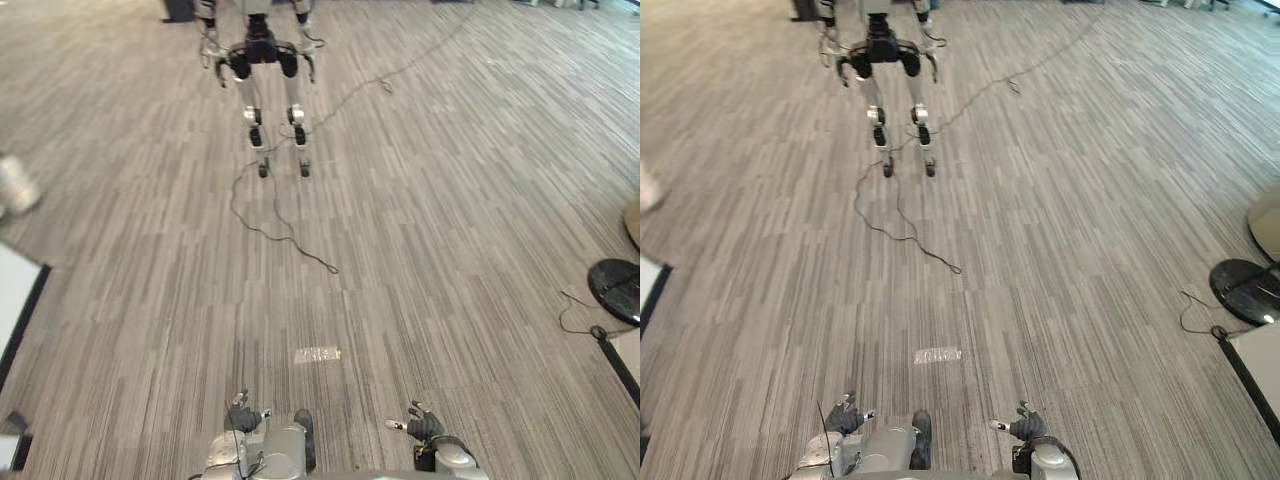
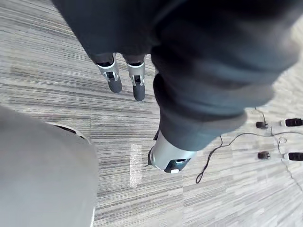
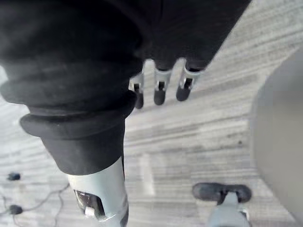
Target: Organize washtable
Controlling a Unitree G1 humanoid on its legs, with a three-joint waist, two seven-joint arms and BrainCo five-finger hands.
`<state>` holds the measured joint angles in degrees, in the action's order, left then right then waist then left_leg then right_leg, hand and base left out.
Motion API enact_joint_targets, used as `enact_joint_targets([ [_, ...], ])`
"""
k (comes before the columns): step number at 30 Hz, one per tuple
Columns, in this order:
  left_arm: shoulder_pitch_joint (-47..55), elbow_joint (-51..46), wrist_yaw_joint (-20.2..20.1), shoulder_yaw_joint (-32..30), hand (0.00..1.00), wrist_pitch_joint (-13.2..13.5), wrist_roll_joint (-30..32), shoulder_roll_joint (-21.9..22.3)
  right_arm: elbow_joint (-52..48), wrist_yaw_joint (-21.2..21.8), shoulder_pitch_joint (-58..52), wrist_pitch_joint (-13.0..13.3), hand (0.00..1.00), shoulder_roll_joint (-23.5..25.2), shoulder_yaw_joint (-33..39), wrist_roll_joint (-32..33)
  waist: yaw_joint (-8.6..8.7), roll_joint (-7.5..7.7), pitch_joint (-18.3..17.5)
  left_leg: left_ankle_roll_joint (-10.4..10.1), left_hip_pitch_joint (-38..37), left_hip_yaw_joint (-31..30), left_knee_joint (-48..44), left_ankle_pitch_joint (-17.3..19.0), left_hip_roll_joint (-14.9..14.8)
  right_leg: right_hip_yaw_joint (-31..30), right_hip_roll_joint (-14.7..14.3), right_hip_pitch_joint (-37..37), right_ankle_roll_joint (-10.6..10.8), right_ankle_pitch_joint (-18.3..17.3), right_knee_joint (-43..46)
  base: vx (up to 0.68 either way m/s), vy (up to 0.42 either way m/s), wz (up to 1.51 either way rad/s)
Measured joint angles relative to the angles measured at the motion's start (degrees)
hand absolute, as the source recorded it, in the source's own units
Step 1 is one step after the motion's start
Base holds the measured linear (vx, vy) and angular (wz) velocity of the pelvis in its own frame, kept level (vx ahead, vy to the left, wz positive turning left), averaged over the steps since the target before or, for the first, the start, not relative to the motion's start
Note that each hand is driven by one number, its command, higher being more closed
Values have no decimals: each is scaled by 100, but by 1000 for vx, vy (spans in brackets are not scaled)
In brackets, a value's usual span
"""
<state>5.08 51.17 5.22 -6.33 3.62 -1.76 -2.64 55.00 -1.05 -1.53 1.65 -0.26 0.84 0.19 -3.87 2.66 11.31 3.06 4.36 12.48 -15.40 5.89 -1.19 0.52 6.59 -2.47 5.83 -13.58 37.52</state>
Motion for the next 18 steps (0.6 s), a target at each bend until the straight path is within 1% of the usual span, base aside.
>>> enact_joint_targets([
  [1, -31, 50, 1, 42, 0, -5, 1, -34, -15, 2, 6, 12, 0, 1, -24, -11, 8, 35, 20, 42, -189, 27, 40, 83, 63, 52, 120, 155, 49, 36, 503, 415, 263, -23],
  [2, -88, 176, 5, 203, 0, -45, 3, -94, -26, 10, 10, 41, 0, -9, -95, -28, 10, 49, 31, 124, -601, 23, 134, 236, 163, 306, 332, 331, -62, -58, 1152, 471, 278, 4],
  [3, -94, 244, 10, 301, 0, -60, 3, -99, -16, 8, 14, 52, 0, -31, -153, -38, 50, -60, 77, 163, -991, 4, 326, 287, 169, 654, 465, 419, -216, -200, 1266, 361, 192, 12],
  [4, -93, 243, 10, 329, 0, -63, 3, -100, -14, 8, 17, 58, 0, -31, -189, -45, 55, -62, 78, 164, -1116, -9, 402, 288, 158, 764, 476, 458, -244, -246, 1222, 312, 139, 27],
  [5, -89, 247, 8, 354, 0, -67, 3, -107, -14, 11, 39, 71, 0, -14, -309, -74, 92, -62, 81, 164, -1386, -94, 640, 288, 102, 1053, 434, 647, -232, -328, 907, 287, 84, 35],
  [6, -59, 258, 7, 357, 0, -69, -4, -129, -10, 11, 90, 71, 0, -3, -324, -77, 156, -58, 82, 139, -1511, -145, 776, 302, 58, 1111, 345, 865, -228, -328, 428, 271, 62, 37],
  [7, -51, 259, 9, 357, 0, -69, -21, -129, -6, 8, 115, 69, 0, -6, -318, -76, 171, -60, 82, 106, -1533, -152, 804, 323, 40, 1099, 294, 980, -200, -311, 146, 276, 30, 26],
  [8, -53, 255, 8, 358, 0, -67, -40, -130, -4, 9, 147, 67, 0, -8, -307, -77, 168, -55, 87, 42, -1602, -170, 854, 364, 25, 1012, 141, 1139, -165, -234, -460, 281, 0, 18],
  [9, -50, 257, 9, 358, 0, -69, -39, -131, 11, 8, 162, 65, 0, -5, -306, -76, 168, -47, 88, -47, -1684, -230, 856, 418, 30, 876, -7, 1191, -251, 15, -1105, 291, -19, 21],
  [10, -44, 258, 5, 360, 0, -68, -36, -129, 19, 8, 158, 66, 0, -3, -302, -76, 168, -45, 87, -101, -1727, -284, 846, 454, 38, 762, -88, 1166, -296, 208, -1387, 289, -61, 31],
  [11, -25, 255, 4, 359, 0, -67, -32, -143, 21, 7, 120, 67, 0, 9, -295, -76, 167, 9, 51, -202, -1765, -384, 824, 523, 96, 612, -157, 1128, -400, 595, -1672, 316, -112, 58],
  [12, 18, 240, -9, 357, 0, -64, -28, -213, 8, 7, 37, 68, 0, 47, -273, -71, 184, 153, -19, -265, -1831, -579, 752, 675, 238, 592, -104, 1024, -453, 1106, -1879, 393, -160, 71],
  [13, -7, 278, 12, 337, 0, -78, -27, -83, -24, 7, 52, 71, 0, 20, -225, -66, 192, -24, -51, -291, -1837, -713, 585, 874, 76, 779, -151, 945, -431, 1009, -1775, 334, -145, 73],
  [14, 26, 251, 5, 334, 0, -71, -19, -4, -17, 0, 21, 69, 0, -30, -150, -65, 170, -110, -116, -360, -1755, -760, 370, 912, -5, 875, -172, 889, -449, 903, -1841, 315, -155, 50],
  [15, 36, 190, -4, 309, 0, -62, 15, 50, -33, -3, 8, 69, 0, -24, -82, -65, 146, -163, -110, -427, -1594, -771, 29, 954, -75, 959, -189, 827, -467, 837, -1925, 220, -134, 44],
  [16, 52, 120, -11, 293, 0, -67, 22, 76, -84, -4, -13, 67, 0, -17, -81, -63, 154, -222, -106, -547, -1262, -766, -670, 1026, -201, 1056, -233, 700, -531, 766, -1986, 267, -179, 36],
  [17, 47, 110, -15, 275, 0, -71, 22, 86, -165, -5, -31, 66, 0, -24, -76, -59, 155, -243, -82, -622, -983, -735, -1351, 1051, -316, 1112, -278, 586, -575, 704, -2031, 212, -145, 32],
  [18, 46, 103, -20, 202, 0, -66, 19, 113, -230, -14, -72, 53, 0, -24, -19, -54, 147, -248, -53, -680, -656, -604, -2118, 1096, -533, 1191, -329, 389, -640, 624, -2078, 250, -124, 20],
])
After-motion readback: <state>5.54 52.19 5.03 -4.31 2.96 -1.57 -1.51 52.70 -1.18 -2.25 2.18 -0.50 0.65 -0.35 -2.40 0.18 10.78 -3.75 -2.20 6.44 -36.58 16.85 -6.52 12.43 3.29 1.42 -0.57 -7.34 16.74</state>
